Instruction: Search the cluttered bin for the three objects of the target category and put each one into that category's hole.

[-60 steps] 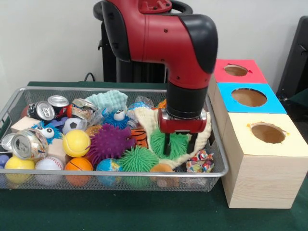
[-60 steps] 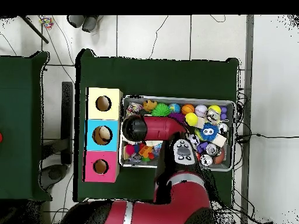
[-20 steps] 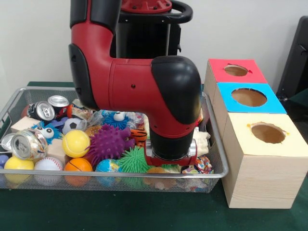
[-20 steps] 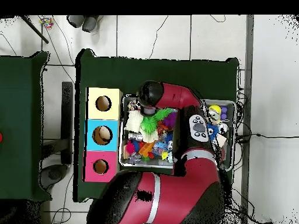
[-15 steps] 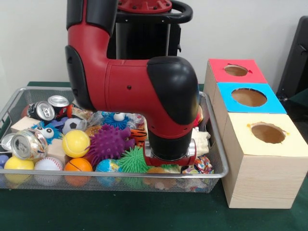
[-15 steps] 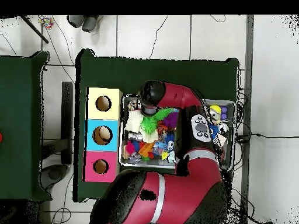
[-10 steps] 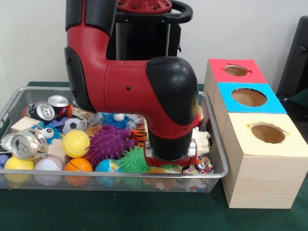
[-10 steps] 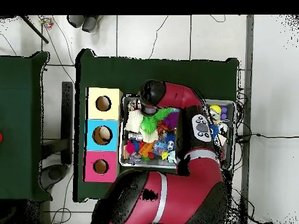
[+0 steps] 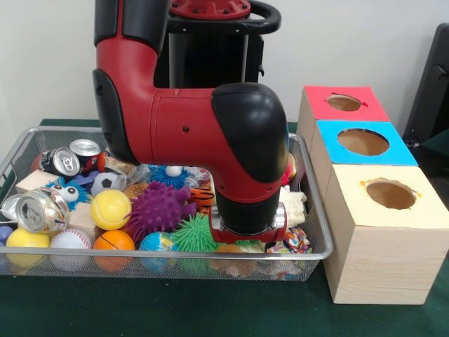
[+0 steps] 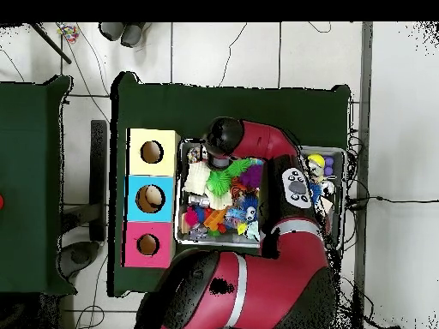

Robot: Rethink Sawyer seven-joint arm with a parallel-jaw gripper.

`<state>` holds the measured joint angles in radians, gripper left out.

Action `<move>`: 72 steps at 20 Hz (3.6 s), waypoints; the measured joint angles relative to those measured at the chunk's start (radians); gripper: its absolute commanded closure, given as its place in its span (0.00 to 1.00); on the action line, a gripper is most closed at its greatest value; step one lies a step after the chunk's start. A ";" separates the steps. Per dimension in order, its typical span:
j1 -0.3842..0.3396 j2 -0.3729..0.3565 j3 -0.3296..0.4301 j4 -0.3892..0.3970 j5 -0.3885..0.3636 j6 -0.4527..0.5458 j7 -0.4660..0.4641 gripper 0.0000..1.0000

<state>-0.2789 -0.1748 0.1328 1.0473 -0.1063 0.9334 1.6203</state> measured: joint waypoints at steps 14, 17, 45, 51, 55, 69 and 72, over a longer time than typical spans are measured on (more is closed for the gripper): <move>0.001 -0.058 0.001 0.044 -0.010 -0.002 0.000 0.00; 0.003 -0.090 0.001 0.060 -0.011 -0.006 0.000 0.00; 0.046 -0.258 0.000 0.105 -0.019 -0.179 0.000 0.00; 0.030 -0.230 0.001 0.105 -0.021 -0.219 0.000 0.00; 0.010 -0.213 0.001 0.106 -0.024 -0.268 0.000 0.00; 0.000 -0.263 -0.005 0.268 -0.030 -0.449 0.000 0.00; 0.017 -0.303 -0.013 0.319 -0.031 -0.449 0.000 0.00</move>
<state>-0.2620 -0.4782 0.1200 1.3660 -0.1373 0.4843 1.6203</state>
